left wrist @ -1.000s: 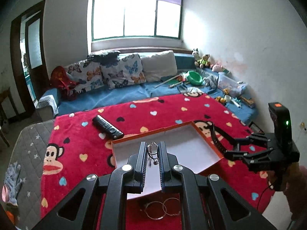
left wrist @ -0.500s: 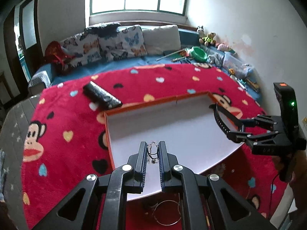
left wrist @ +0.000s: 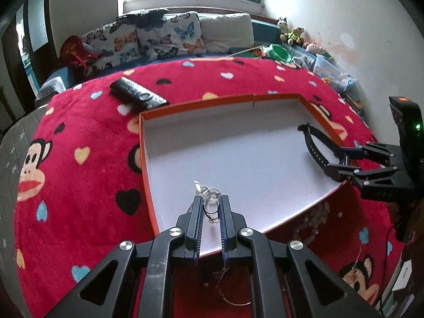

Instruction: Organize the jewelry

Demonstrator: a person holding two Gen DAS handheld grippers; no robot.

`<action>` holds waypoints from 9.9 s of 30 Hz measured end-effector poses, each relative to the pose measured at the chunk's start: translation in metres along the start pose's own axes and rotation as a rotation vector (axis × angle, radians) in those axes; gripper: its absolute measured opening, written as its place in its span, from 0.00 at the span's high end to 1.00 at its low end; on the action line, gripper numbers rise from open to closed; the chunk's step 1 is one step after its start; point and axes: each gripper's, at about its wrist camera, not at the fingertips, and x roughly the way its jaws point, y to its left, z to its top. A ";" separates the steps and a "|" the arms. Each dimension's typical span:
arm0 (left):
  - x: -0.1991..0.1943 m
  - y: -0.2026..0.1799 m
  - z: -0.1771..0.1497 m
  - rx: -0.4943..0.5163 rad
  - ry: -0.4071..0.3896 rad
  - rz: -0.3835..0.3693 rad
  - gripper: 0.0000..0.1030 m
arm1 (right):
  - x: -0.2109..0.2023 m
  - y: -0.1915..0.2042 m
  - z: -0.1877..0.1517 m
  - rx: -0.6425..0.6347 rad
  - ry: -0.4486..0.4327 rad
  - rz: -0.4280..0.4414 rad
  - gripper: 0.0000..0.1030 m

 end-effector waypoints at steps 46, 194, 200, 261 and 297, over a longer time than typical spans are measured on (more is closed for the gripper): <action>-0.107 -0.043 -0.110 -0.050 -0.122 0.008 0.38 | -0.084 0.039 -0.097 -0.074 -0.037 0.087 0.44; -0.002 -0.093 -0.097 0.076 -0.044 -0.007 0.46 | -0.060 0.063 -0.141 -0.102 -0.017 0.126 0.87; -0.002 -0.099 -0.097 0.096 -0.045 -0.009 0.46 | -0.059 0.059 -0.140 -0.082 -0.017 0.146 0.87; -0.122 -0.074 -0.037 0.107 -0.244 -0.021 0.50 | -0.152 0.038 -0.036 -0.055 -0.291 0.179 0.87; -0.005 -0.002 0.044 0.036 -0.136 0.033 0.50 | -0.139 0.015 0.091 -0.107 -0.402 0.041 0.87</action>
